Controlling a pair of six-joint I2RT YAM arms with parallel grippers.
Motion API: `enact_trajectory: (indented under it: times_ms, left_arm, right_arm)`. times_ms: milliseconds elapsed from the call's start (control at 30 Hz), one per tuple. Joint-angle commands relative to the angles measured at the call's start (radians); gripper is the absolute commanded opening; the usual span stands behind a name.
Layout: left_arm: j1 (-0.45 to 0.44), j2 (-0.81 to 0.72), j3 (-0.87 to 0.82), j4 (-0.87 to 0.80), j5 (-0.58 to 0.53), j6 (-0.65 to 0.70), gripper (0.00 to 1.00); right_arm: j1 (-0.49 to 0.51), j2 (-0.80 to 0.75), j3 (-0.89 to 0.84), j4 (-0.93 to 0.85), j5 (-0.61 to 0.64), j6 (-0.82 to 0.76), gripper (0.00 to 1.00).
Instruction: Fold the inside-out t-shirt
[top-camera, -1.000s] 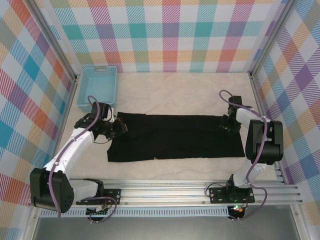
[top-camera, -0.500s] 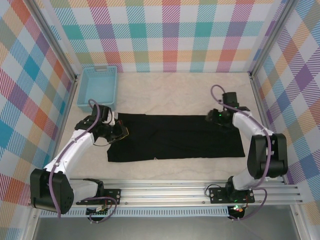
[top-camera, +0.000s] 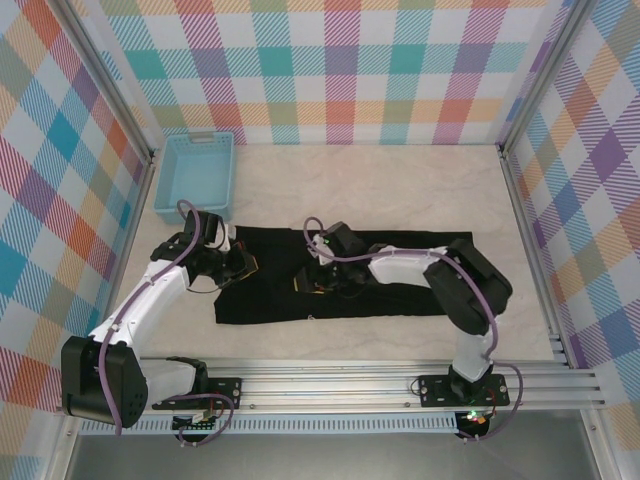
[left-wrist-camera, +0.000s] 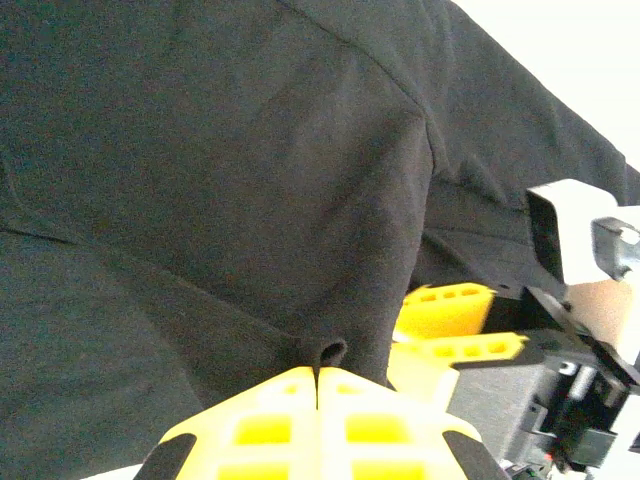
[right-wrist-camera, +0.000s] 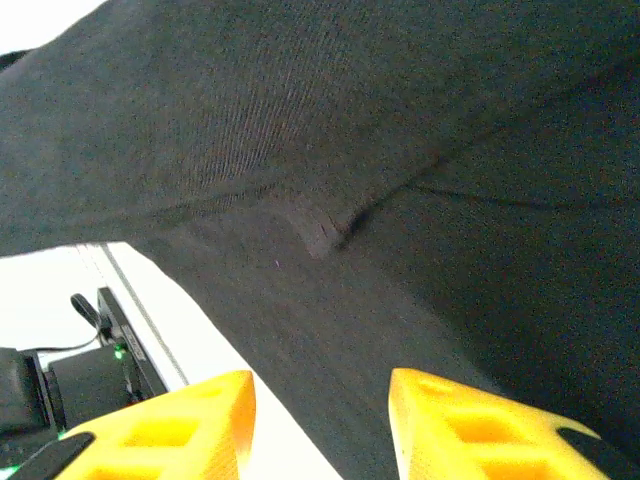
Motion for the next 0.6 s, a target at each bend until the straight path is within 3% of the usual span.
enact_trajectory:
  times_ms: [0, 267, 567]
  left_arm:
    - [0.008, -0.024, -0.012, -0.002, 0.010, 0.005, 0.00]
    - [0.008, -0.028, -0.014, 0.001, 0.011, 0.014, 0.00]
    - [0.008, -0.035, -0.018, 0.004, 0.019, 0.016, 0.00]
  right_arm:
    - [0.008, 0.033, 0.064, 0.049, -0.018, 0.069, 0.38]
    - [0.036, 0.105, 0.139, -0.034, 0.034, 0.077, 0.35]
    - [0.090, 0.138, 0.209, -0.186, 0.171, 0.045, 0.40]
